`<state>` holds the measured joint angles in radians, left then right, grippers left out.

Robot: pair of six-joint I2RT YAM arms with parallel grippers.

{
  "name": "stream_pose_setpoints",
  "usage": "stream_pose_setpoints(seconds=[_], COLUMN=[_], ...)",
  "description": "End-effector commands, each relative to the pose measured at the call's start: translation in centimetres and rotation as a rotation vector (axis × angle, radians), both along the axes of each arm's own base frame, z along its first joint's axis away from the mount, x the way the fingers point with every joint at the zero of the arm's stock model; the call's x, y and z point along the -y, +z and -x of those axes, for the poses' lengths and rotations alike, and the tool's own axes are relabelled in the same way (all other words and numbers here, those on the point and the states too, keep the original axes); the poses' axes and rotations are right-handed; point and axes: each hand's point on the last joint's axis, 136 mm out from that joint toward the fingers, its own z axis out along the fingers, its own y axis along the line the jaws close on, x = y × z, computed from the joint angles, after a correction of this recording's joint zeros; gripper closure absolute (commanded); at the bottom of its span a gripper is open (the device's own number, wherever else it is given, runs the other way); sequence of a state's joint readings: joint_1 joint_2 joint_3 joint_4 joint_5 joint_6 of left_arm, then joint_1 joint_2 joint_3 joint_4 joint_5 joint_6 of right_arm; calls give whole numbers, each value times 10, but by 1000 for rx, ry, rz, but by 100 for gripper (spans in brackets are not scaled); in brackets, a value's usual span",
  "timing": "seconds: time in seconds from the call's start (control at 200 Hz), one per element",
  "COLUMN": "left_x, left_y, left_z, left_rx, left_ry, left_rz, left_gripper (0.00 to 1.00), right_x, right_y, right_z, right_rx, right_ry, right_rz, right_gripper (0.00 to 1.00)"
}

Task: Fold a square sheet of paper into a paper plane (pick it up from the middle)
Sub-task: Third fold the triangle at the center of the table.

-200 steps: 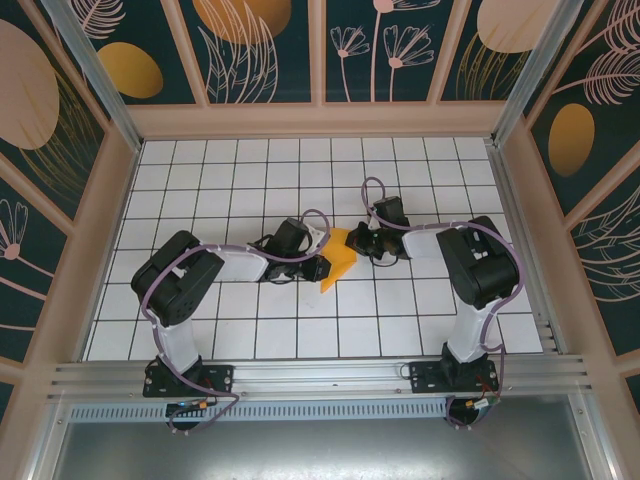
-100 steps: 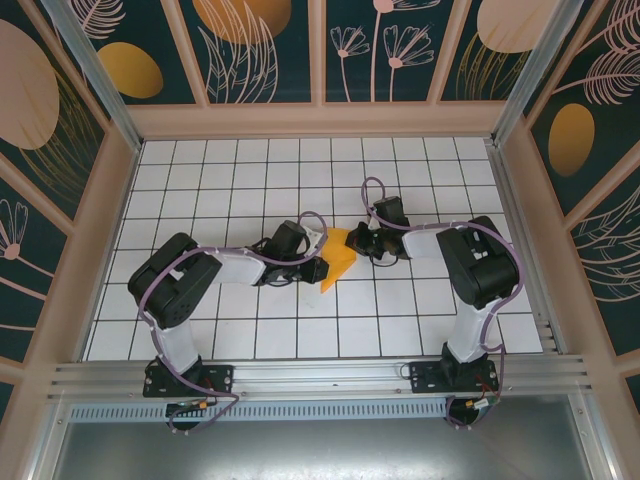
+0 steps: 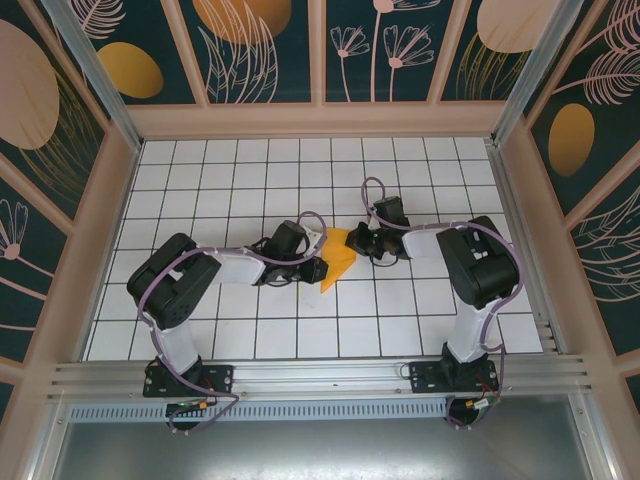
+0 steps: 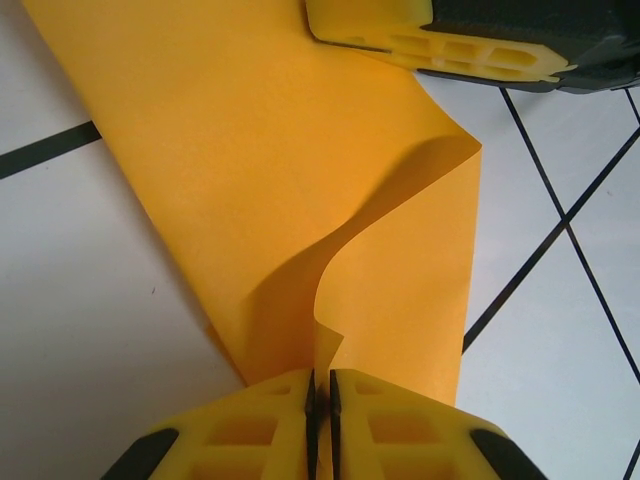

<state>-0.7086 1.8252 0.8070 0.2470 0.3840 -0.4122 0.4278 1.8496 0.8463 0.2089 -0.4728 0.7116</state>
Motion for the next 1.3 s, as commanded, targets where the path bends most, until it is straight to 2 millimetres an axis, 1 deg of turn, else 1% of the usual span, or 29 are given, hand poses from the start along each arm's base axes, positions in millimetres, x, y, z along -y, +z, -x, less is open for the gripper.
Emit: stream_pose_setpoints(seconds=[0.0,0.05,0.135,0.21,0.265,0.33,0.44,0.48,0.505,0.525,0.636,0.756,0.961,1.121,1.186,1.241,1.296], left_x=[-9,-11,-14,-15,-15,-15,-14,-14,-14,-14,-14,-15,-15,-17,-17,-17,-18], left_y=[-27,-29,-34,-35,-35,-35,-33,-34,-34,-34,-33,-35,-36,-38,-38,-39,-39], left_z=[10,11,12,13,13,12,11,11,11,10,10,11,12,13,13,14,14], left_rx=[-55,-57,-67,-71,-70,-67,-64,-64,-66,-64,-62,-65,-70,-71,-73,-72,-73], left_ry=[-12,-5,3,3,4,2,-1,-1,0,0,-2,-7,-12,-13,-13,-16,-15], left_rz=[-76,-87,-96,-98,-101,-104,-104,-106,-109,-109,-108,-116,-120,-127,-129,-131,-132], left_gripper=[85,85,86,86,86,86,86,86,86,86,86,86,86,87,87,87,87], right_x=[4,1,-3,-4,-7,-12,-23,-29,-28,-34,-35,-37,-40,-31,-28,-28,-29], right_y=[-6,10,44,67,77,79,68,64,61,59,45,40,21,-3,-10,-5,6], right_z=[8,5,1,5,14,29,56,64,66,73,83,87,88,90,92,92,90], right_rx=[-28,7,94,152,172,168,131,120,116,108,85,81,44,1,-19,-20,1], right_ry=[11,17,25,29,35,51,67,81,80,100,100,109,122,95,88,87,87], right_rz=[35,9,-38,-83,-126,-176,-212,-217,-217,-215,-190,-205,-191,-129,-110,-112,-117], right_gripper=[100,100,100,100,100,100,100,100,100,100,100,100,100,100,100,100,100])
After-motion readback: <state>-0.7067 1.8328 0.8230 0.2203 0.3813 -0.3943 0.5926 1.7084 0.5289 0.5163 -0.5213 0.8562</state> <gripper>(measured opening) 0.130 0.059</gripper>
